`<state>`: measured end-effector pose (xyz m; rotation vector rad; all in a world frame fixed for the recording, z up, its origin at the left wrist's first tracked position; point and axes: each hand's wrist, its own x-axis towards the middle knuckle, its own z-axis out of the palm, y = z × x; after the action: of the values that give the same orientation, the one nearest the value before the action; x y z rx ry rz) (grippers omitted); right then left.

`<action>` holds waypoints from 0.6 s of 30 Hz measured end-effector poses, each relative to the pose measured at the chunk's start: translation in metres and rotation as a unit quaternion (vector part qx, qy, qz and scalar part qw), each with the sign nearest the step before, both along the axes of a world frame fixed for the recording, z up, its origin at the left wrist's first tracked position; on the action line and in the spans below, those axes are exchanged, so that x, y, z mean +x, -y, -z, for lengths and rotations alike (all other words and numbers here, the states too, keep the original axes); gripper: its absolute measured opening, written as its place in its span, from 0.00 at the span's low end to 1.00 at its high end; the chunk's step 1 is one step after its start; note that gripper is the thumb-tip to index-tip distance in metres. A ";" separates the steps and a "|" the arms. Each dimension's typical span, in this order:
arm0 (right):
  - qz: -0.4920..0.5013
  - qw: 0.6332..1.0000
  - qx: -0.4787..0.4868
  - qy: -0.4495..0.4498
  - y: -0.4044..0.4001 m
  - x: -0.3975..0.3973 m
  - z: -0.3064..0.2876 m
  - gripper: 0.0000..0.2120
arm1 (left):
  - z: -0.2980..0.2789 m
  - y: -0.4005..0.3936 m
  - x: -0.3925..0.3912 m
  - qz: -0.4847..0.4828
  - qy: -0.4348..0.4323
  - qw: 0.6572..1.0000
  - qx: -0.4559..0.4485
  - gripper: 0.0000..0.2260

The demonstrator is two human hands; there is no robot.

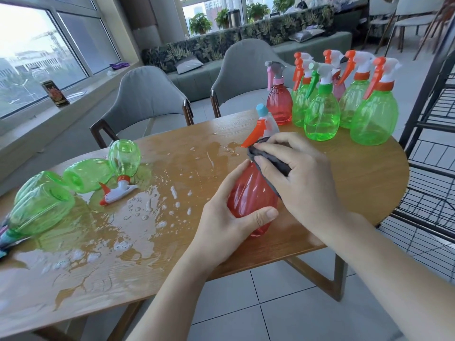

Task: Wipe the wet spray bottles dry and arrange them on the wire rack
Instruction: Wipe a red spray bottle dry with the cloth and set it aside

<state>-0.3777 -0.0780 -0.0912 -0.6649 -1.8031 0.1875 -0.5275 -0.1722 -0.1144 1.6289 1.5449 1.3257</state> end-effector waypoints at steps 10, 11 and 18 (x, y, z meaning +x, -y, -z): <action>-0.029 0.994 -0.035 0.095 -0.025 0.035 -0.002 0.10 | -0.002 0.001 0.001 -0.001 0.067 0.998 -0.015 0.36; -0.014 0.994 -0.044 0.103 -0.029 0.038 0.002 0.11 | -0.003 0.001 0.000 -0.002 0.077 0.997 -0.019 0.36; 0.005 1.000 0.017 -0.018 -0.027 0.043 -0.011 0.09 | -0.004 0.001 0.000 -0.005 0.075 0.997 -0.025 0.36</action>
<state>-0.3347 -0.0513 -0.0807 -0.6414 -1.7651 0.1603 -0.5277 -0.1734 -0.1107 1.4579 1.4875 1.3696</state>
